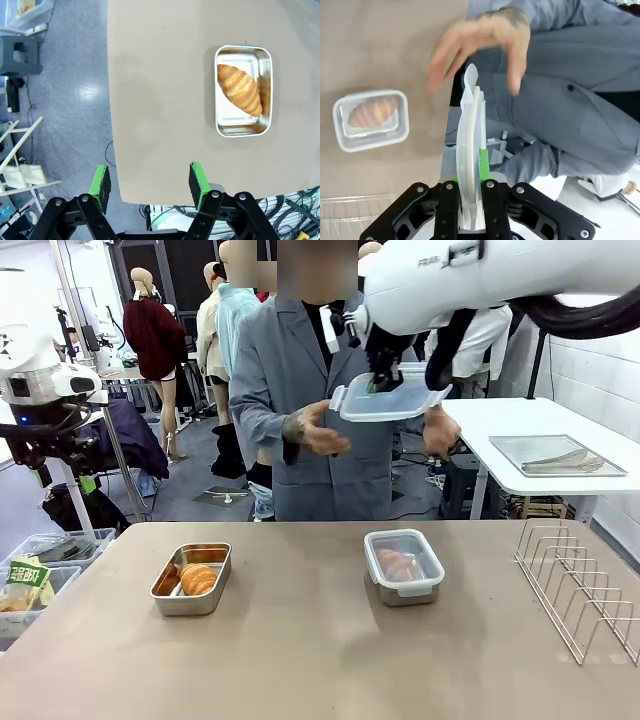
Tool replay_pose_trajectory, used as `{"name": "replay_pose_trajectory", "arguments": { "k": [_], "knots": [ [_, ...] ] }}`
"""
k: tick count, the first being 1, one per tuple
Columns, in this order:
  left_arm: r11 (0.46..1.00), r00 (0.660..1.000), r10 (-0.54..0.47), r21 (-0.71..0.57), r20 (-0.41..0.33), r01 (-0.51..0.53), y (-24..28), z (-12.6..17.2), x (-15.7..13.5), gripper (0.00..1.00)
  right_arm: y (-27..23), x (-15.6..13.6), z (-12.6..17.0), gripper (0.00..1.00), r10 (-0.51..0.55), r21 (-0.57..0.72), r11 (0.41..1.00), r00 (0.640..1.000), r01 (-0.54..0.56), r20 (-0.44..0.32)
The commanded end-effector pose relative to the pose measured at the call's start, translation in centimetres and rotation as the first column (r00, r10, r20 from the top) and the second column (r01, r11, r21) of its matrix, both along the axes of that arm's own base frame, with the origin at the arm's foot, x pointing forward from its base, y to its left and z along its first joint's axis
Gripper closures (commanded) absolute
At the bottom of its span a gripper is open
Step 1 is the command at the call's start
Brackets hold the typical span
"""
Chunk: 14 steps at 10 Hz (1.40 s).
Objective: Place the bread in airtight containers.
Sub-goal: Release when the human grabs the Airtight Container lid.
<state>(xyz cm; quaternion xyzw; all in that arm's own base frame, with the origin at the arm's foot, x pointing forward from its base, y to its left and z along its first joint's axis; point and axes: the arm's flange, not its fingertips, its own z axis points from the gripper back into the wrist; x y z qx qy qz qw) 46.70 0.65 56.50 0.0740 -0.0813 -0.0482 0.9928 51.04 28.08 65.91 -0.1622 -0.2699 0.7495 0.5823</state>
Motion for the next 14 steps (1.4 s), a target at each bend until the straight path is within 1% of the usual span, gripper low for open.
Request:
{"name": "replay_pose_trajectory", "arguments": {
  "k": [1,3,6,7,8,9,11,12,13,14],
  "knots": [
    [1.0,1.0,0.017,0.008,0.014,-0.017,0.0,0.0,-0.1,0.19,1.0,1.2,0.9,1.0,0.007,-0.017,1.0,1.0,-0.007,-0.026],
    [1.0,1.0,0.017,0.008,0.014,-0.017,0.0,0.0,-0.1,0.19,1.9,1.4,0.8,1.0,0.01,-0.026,1.0,0.999,-0.011,-0.036],
    [1.0,1.0,0.017,0.008,0.014,-0.017,0.0,0.0,-0.1,0.19,1.8,1.3,1.0,1.0,0.004,-0.04,0.999,0.998,-0.006,-0.064],
    [1.0,1.0,0.017,0.008,0.014,-0.017,0.0,0.0,-0.1,0.19,1.4,1.1,1.3,0.82,-0.02,-0.042,0.999,0.996,0.016,-0.092],
    [1.0,1.0,0.017,0.008,0.014,-0.017,0.0,0.0,-0.1,0.19,0.3,0.4,2.0,0.63,-0.01,-0.044,0.999,0.99,0.004,-0.143],
    [1.0,1.0,0.017,0.008,0.014,-0.017,0.0,0.0,-0.1,0.19,-1.4,-0.6,2.9,0.44,0.002,-0.029,1.0,0.981,-0.007,-0.192],
    [1.0,1.0,0.017,0.008,0.014,-0.017,0.0,0.0,-0.1,0.19,-6.1,-3.3,5.7,0.07,0.038,-0.003,0.999,0.95,-0.041,-0.309],
    [1.0,1.0,0.017,0.008,0.014,-0.017,0.0,0.0,-0.1,0.19,-8.3,-3.9,6.2,0.0,0.047,-0.017,0.998,0.936,-0.057,-0.348],
    [1.0,1.0,0.017,0.008,0.014,-0.017,0.0,0.0,-0.1,0.19,-10.8,-4.4,5.9,0.0,0.048,-0.027,0.998,0.911,-0.065,-0.409],
    [1.0,1.0,0.017,0.008,0.014,-0.017,0.0,0.0,-0.1,0.19,-13.1,-4.4,5.0,0.0,0.059,-0.028,0.996,0.881,-0.082,-0.469]
  ]
}}
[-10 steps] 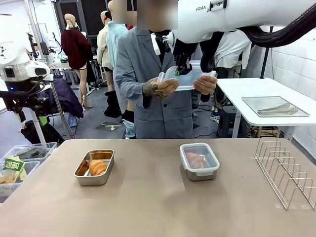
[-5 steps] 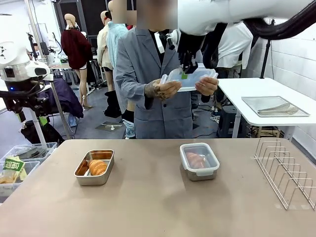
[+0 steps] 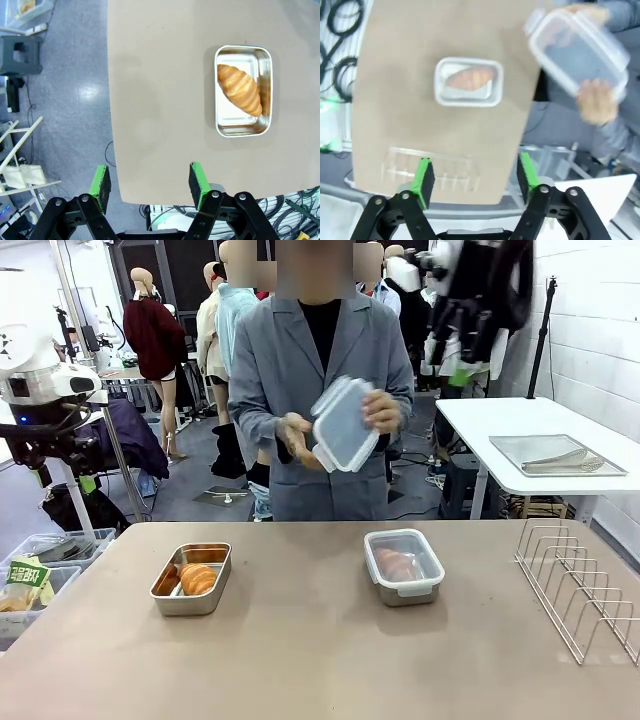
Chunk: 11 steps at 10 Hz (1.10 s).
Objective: Place the bread in airtight containers.
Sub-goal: Release when the human grabs the Airtight Container lid.
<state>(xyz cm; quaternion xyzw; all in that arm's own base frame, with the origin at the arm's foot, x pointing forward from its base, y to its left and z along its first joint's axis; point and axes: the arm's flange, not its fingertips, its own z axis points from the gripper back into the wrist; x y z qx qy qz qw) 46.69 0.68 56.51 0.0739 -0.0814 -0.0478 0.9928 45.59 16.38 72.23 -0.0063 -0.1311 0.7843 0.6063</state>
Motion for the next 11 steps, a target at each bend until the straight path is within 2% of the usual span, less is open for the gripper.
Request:
{"name": "replay_pose_trajectory", "arguments": {
  "k": [1,3,5,7,8,11],
  "knots": [
    [1.0,1.0,0.016,0.008,0.014,-0.017,0.0,-0.1,0.0,0.19,-4.0,1.2,-2.3,0.0,0.038,0.02,0.999,0.992,-0.036,-0.117],
    [1.0,1.0,0.016,0.008,0.014,-0.017,0.0,-0.1,0.0,0.19,-9.6,2.6,-4.9,0.0,-0.03,0.106,0.993,0.976,0.054,-0.214],
    [1.0,1.0,0.016,0.008,0.014,-0.017,0.0,-0.1,0.0,0.19,-12.0,3.4,-7.3,0.0,-0.062,0.125,0.987,0.958,0.101,-0.281],
    [1.0,1.0,0.016,0.008,0.014,-0.017,0.0,-0.1,0.0,0.19,-12.7,4.1,-8.9,0.0,-0.029,0.181,0.98,0.957,0.085,-0.289],
    [1.0,1.0,0.016,0.008,0.014,-0.017,0.0,-0.1,0.0,0.19,-13.3,4.0,-8.0,0.0,-0.078,0.102,0.989,0.958,0.11,-0.277],
    [1.0,1.0,0.016,0.008,0.014,-0.017,0.0,-0.1,0.0,0.19,-13.3,4.0,-8.0,0.0,-0.078,0.102,0.989,0.958,0.11,-0.277]
  ]
}}
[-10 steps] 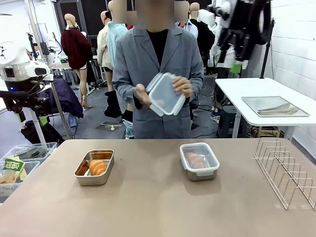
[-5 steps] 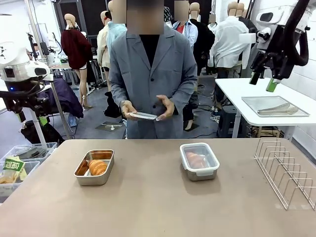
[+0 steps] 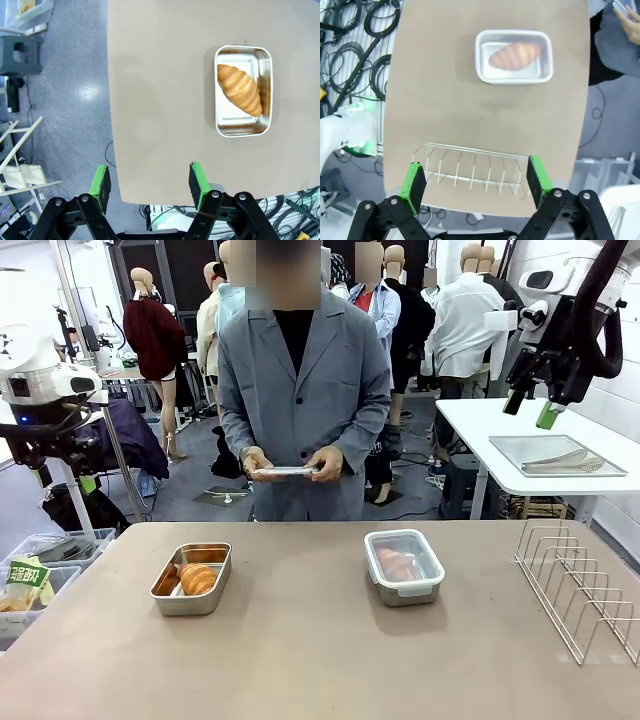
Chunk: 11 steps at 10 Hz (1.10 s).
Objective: Place the bread in airtight containers.
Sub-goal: Release when the human grabs the Airtight Container lid.
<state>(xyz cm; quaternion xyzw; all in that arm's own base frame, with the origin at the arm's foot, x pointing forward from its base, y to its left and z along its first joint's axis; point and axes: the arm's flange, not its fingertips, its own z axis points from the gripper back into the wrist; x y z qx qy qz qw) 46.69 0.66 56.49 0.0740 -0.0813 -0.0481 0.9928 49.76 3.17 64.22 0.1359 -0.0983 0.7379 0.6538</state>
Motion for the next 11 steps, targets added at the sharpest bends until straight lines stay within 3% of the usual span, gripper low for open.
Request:
{"name": "replay_pose_trajectory", "arguments": {
  "k": [1,11],
  "knots": [
    [1.0,1.0,0.017,0.008,0.014,-0.017,-0.01,-0.04,-0.05,0.19,-0.07,-0.19,-0.02,0.0,0.001,-0.017,1.0,1.0,-0.001,-0.001],
    [1.0,1.0,0.017,0.008,0.014,-0.017,-0.01,-0.04,-0.05,0.19,-0.07,-0.19,-0.02,0.0,0.001,-0.017,1.0,1.0,-0.001,-0.001]
  ]
}}
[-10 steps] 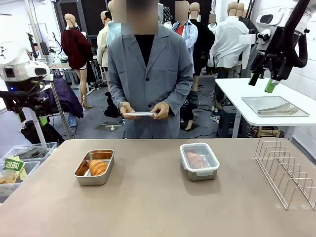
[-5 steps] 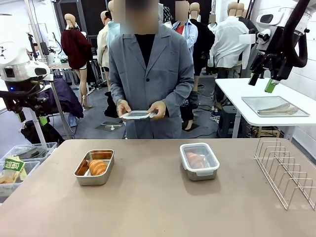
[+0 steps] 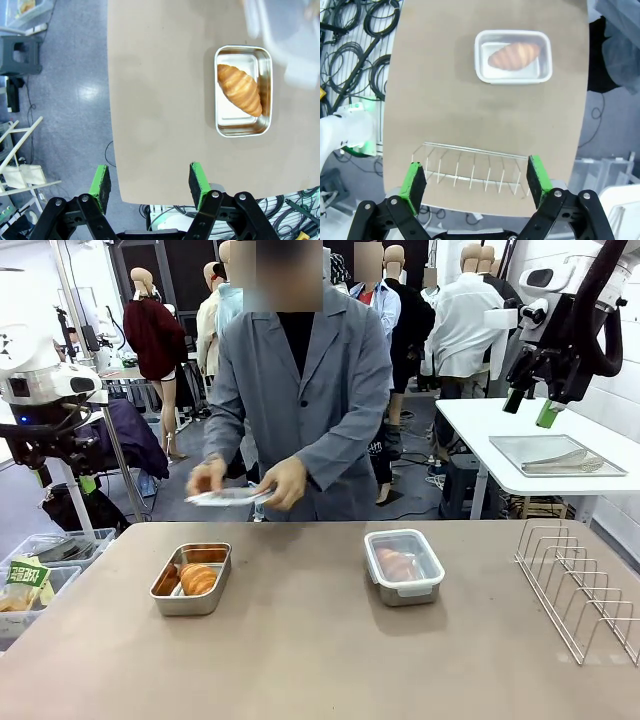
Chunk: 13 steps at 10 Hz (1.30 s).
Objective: Place the bread in airtight containers.
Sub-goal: Release when the human grabs the Airtight Container lid.
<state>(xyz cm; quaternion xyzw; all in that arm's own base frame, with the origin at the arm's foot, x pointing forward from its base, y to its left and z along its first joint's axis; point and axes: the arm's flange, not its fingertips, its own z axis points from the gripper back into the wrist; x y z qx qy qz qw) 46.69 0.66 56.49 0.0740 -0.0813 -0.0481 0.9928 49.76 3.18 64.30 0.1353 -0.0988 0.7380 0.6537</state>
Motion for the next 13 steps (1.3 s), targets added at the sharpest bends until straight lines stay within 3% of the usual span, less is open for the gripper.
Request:
{"name": "replay_pose_trajectory", "arguments": {
  "k": [1,13],
  "knots": [
    [1.0,1.0,0.017,0.008,0.014,-0.017,-0.01,-0.04,-0.05,0.19,-0.08,-0.19,-0.1,0.0,0.001,-0.017,1.0,1.0,-0.001,-0.003],
    [1.0,1.0,0.017,0.008,0.014,-0.017,-0.01,-0.04,-0.05,0.19,-0.08,-0.19,-0.1,0.0,0.001,-0.017,1.0,1.0,-0.001,-0.003]
  ]
}}
